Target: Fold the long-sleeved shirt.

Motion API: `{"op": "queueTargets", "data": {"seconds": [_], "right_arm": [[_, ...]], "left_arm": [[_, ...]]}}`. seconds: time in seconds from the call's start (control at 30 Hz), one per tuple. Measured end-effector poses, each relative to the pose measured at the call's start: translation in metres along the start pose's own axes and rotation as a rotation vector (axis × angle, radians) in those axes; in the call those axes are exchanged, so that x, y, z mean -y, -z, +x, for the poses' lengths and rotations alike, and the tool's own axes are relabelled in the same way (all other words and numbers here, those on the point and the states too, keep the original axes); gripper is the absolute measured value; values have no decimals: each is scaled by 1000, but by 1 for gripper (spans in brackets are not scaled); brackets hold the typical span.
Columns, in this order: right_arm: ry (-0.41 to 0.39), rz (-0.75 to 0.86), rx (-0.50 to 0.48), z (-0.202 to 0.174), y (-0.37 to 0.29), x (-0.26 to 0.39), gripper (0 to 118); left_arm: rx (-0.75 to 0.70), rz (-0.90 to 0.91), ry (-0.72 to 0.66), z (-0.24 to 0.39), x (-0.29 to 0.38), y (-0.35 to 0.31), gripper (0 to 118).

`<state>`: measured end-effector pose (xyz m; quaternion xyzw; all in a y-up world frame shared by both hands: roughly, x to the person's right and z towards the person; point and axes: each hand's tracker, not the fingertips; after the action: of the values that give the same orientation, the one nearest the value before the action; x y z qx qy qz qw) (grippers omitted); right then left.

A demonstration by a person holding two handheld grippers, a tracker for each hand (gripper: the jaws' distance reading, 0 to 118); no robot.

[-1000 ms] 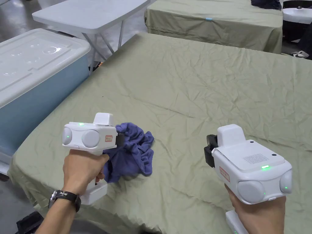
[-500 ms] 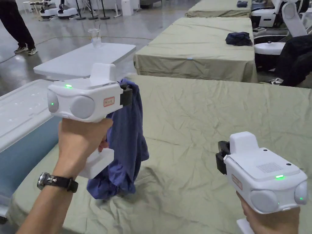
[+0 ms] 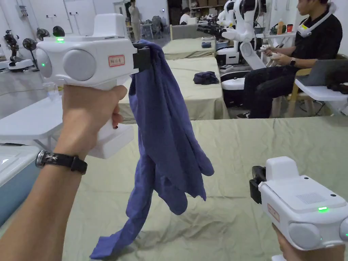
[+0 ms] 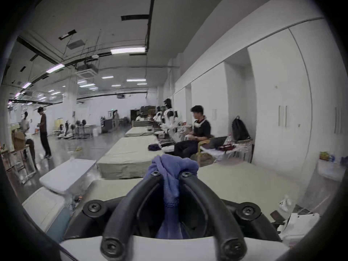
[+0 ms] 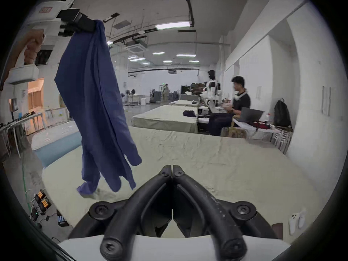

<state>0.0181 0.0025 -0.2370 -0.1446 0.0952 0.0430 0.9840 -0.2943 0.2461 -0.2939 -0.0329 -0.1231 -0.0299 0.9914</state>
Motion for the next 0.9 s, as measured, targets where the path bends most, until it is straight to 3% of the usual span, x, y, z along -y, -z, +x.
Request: {"op": "queueTargets", "data": {"seconds": [0.2,0.37,0.9], "right_arm": [[42,7,103,49,-21,7,2],[79,-2,165,81,-32,20,2],[143,-141,228,124,-15,87,2]], "left_arm": [[129,-3,8,62,-6,40,10],[228,-79,-14,104,28,83,10],[415,-636,-125,239,293,216,10]]}}
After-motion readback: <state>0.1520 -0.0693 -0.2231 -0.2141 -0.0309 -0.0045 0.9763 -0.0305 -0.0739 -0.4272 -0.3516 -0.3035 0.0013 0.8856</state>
